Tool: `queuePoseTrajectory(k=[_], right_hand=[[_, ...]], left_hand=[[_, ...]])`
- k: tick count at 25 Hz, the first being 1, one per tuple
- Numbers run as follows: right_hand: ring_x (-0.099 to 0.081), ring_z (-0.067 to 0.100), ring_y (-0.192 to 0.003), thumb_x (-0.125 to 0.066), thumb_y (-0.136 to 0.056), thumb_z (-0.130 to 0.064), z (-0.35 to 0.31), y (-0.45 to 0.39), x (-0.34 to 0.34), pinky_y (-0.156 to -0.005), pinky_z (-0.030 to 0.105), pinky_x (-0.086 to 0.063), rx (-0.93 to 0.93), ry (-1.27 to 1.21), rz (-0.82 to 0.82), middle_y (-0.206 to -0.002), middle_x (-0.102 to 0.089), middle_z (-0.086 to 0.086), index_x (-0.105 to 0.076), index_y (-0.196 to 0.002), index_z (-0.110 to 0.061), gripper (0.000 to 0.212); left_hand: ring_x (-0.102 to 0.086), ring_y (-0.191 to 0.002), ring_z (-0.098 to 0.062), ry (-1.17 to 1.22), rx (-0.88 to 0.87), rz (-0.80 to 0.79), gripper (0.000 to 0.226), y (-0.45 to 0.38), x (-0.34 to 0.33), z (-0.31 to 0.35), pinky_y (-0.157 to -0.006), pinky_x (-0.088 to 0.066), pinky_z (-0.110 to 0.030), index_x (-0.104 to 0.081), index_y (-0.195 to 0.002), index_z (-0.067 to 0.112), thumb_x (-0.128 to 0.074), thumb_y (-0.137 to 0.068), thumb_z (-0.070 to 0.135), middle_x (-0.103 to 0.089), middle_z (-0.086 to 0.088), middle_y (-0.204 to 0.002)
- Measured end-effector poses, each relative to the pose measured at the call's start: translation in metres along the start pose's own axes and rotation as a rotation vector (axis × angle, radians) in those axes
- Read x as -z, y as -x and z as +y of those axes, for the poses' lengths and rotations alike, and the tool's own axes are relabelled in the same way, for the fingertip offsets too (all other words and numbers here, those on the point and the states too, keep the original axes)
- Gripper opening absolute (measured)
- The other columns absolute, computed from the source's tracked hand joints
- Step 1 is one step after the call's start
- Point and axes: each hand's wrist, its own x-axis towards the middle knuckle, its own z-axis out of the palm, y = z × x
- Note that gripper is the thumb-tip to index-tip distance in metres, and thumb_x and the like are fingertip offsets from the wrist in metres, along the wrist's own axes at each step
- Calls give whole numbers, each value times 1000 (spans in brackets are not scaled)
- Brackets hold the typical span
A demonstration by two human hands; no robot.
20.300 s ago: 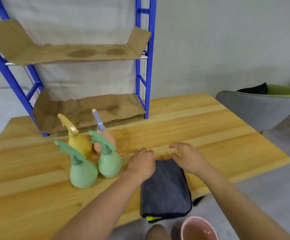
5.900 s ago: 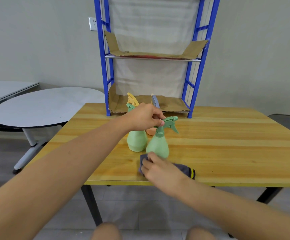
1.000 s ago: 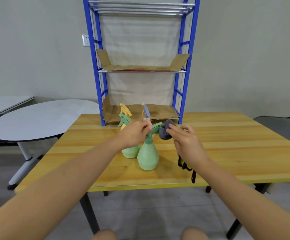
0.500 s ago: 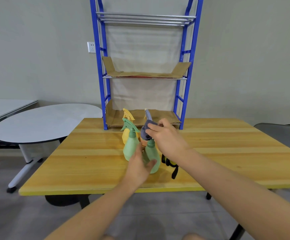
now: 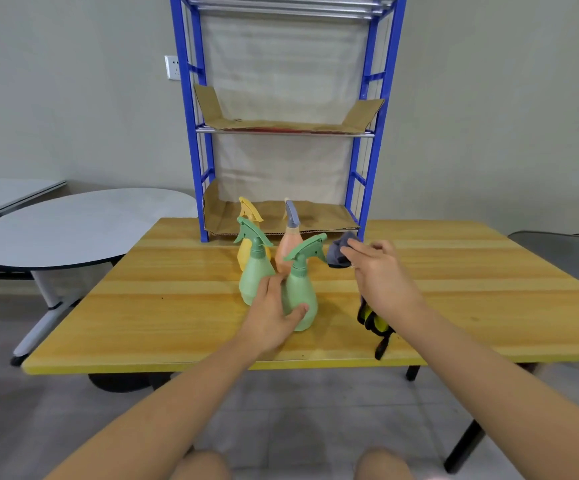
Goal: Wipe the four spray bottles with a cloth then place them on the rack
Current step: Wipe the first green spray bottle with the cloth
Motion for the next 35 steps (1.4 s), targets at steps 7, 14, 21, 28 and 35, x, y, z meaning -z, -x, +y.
queuePoseTrajectory(k=[7, 14, 21, 28, 35], right_hand=[[-58, 37, -87, -76, -61, 17, -4, 38, -8, -71, 41, -59, 8, -102, -27, -115, -70, 6, -74, -107, -9, 52], [-48, 26, -99, -70, -75, 12, -49, 58, 3, -92, 23, -43, -117, -312, 86, -129, -64, 3, -69, -120, -10, 51], [-49, 26, -101, -69, -76, 12, -63, 63, 2, -91, 32, -50, -167, -316, 130, -133, -60, 0, -66, -124, -10, 53], [-46, 24, -104, -61, -83, 4, -74, 65, 2, -98, 24, -44, -16, -281, 137, -135, -59, 1, -66, -125, -9, 44], [-46, 23, -102, -55, -88, 0, -83, 68, 12, -95, 18, -40, 127, -211, 168, -133, -60, 5, -67, -121, -6, 35]], left_hand=[[-59, -118, -10, 235, 55, -113, 81, -7, 5, 7, -98, -49, -26, -36, -149, 27, -83, -83, 36, -58, 14, -127], [-70, -111, -23, 890, 230, -39, 63, -18, -1, 27, -88, -58, -36, -54, -135, 20, -79, -80, 38, -70, -9, -126], [-70, -112, -24, 1180, 300, -83, 37, -17, 22, 31, -99, -55, -46, -49, -136, 20, -62, -101, 23, -69, -8, -129], [-69, -117, -29, 1052, 238, -77, 52, -20, 31, 32, -100, -56, -49, -52, -138, 19, -74, -92, 31, -69, -12, -131], [-69, -107, -28, 1084, 278, -177, 60, -20, 36, 32, -93, -56, -44, -48, -141, 10, -67, -85, 19, -68, -17, -126]])
